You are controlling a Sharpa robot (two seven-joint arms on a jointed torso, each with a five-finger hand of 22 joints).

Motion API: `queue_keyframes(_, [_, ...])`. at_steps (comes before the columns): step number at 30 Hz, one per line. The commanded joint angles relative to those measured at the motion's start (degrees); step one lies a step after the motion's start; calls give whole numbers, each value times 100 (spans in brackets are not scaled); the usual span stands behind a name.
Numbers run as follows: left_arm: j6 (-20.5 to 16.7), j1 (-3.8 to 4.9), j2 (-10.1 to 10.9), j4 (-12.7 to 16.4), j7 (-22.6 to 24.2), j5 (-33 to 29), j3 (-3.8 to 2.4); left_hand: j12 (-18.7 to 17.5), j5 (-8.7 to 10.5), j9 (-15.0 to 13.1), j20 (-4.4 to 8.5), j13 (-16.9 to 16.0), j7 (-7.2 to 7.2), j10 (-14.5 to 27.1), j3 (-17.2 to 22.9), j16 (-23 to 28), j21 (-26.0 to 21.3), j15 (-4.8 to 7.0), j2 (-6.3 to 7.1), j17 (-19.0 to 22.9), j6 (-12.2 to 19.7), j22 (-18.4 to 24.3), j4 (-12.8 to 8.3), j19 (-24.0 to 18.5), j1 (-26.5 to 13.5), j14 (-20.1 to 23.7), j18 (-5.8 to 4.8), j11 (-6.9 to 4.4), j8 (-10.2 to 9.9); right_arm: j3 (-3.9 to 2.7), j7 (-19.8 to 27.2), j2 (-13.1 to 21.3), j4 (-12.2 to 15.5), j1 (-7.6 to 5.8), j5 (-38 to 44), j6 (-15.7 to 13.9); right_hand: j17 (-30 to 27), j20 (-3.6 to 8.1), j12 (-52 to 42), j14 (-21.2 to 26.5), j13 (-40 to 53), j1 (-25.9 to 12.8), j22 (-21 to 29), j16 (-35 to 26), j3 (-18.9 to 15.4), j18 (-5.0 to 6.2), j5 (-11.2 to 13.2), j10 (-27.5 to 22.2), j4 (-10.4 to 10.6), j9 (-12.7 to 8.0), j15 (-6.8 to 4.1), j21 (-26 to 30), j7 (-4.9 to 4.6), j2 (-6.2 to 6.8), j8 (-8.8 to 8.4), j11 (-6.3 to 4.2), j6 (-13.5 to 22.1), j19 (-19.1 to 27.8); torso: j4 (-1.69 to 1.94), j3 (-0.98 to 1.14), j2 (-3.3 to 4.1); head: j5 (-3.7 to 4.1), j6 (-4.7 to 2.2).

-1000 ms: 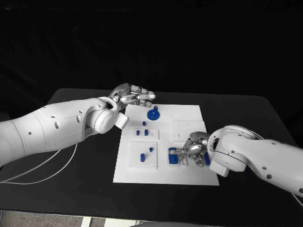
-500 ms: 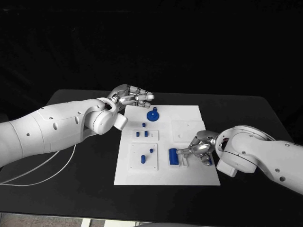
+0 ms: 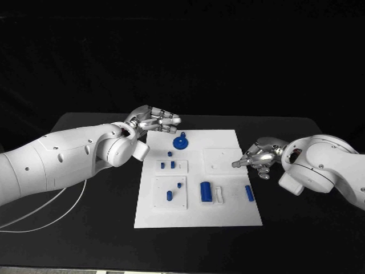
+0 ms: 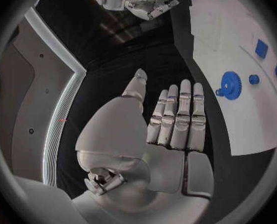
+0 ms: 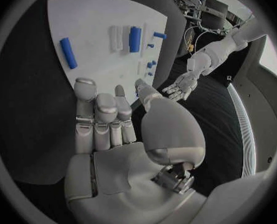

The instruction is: Assemble the parts on the task board

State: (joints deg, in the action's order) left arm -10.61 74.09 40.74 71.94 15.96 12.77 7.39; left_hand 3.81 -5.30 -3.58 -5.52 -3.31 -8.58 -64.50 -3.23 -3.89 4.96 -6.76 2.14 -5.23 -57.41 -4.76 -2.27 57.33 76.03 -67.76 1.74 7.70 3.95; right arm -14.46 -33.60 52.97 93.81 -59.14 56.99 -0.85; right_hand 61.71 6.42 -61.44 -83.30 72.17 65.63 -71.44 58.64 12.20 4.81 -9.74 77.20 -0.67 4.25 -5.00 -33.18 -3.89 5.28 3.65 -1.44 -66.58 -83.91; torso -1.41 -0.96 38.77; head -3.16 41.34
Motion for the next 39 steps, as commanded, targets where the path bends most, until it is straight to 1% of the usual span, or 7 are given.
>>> queue_keyframes(1, [-1, 3, -3, 9, 62, 13, -4, -25, -33, -5, -28, -7, -8, 24, 3, 23, 39, 10, -40, -7, 27, 6, 11, 30, -10, 27, -31, -15, 8, -17, -26, 95, -49, -9, 277, 645, -15, -9, 5, -4, -14, -16, -8, 29, -12, 15, -31, 1, -160, 47, -13, -10, 48, -71, -1, -19, -81, -269, -2, 0, 1, 67, 0])
queue_keyframes(6, [1, 3, 4, 18, 63, 13, -4, -25, -33, -5, -28, -7, -8, 24, 3, 23, 39, 10, -40, -7, 27, 6, 11, 30, -10, 27, -31, -15, 8, -20, -338, 198, -67, -11, 1215, 1286, -60, -25, 124, 5, -101, -26, 31, -24, 79, -11, 382, -48, -203, 124, 4, 113, 62, -29, 10, -23, -131, -249, 0, -6, 4, 167, -5])
queue_keyframes(8, [2, 2, 7, 21, 65, 13, -4, -25, -33, -5, -28, -7, -8, 24, 3, 23, 39, 10, -40, -7, 27, 6, 11, 30, -10, 27, -31, -15, 8, -16, -456, 225, -59, 0, 1501, 1423, -64, -6, 147, 1, -126, -98, 40, -43, 976, -39, 685, -34, 217, 194, -6, 144, 78, 471, 1, -34, -190, -260, -8, -2, 0, 207, -3])
queue_keyframes(13, [11, 2, 17, 33, 68, 13, -3, -25, -31, -5, -25, -6, -5, 16, -3, 23, 43, 12, -48, -7, 21, 7, 0, 31, -6, 22, -34, -17, 8, 13, -789, 290, 14, 37, 1890, 1942, -56, -19, 161, -5, -138, -125, 37, -47, 728, -53, 688, -37, 307, 292, 11, 163, 79, 445, -3, -26, -183, -261, 9, -3, 1, 281, -1])
queue_keyframes(16, [15, 2, 27, 43, 70, 13, -3, -24, -28, -5, -26, -7, -4, 4, -4, 24, 42, 12, -57, -7, 19, 8, -2, 28, -5, 23, -36, -21, 8, 102, -893, 325, 54, 66, 2040, 2209, -78, -34, 212, 0, -174, -225, 54, -84, 705, -73, 699, -37, 427, 243, 33, 221, 46, 464, -2, -1, -96, -250, 5, -9, 1, 317, -4])
queue_keyframes(22, [21, 2, 37, 53, 74, 13, -3, -25, -5, -5, -26, -7, -2, -2, -13, 24, 38, 12, -61, -6, 10, 11, -3, 21, -10, 24, -40, -23, 9, 183, -958, 321, 48, 244, 2150, 2098, -94, -36, 234, -6, -190, -320, 74, -119, 627, -77, 699, -23, 608, 192, 38, 273, 44, 501, 3, 3, -94, -257, 13, -10, 2, 337, 6])
queue_keyframes(39, [38, 2, 68, 58, 66, 13, -2, -25, 11, -5, -26, -7, 0, -7, -21, 23, 37, 13, -66, -5, 5, 12, 3, 19, -18, 25, -42, -24, 10, 205, -940, 132, 57, 465, 1949, 1474, -40, -12, 221, -20, -155, -294, 67, -117, 410, -79, 698, 13, 1345, 131, 14, 215, 68, 580, 7, -20, -145, -268, 13, -16, 0, 315, 62])
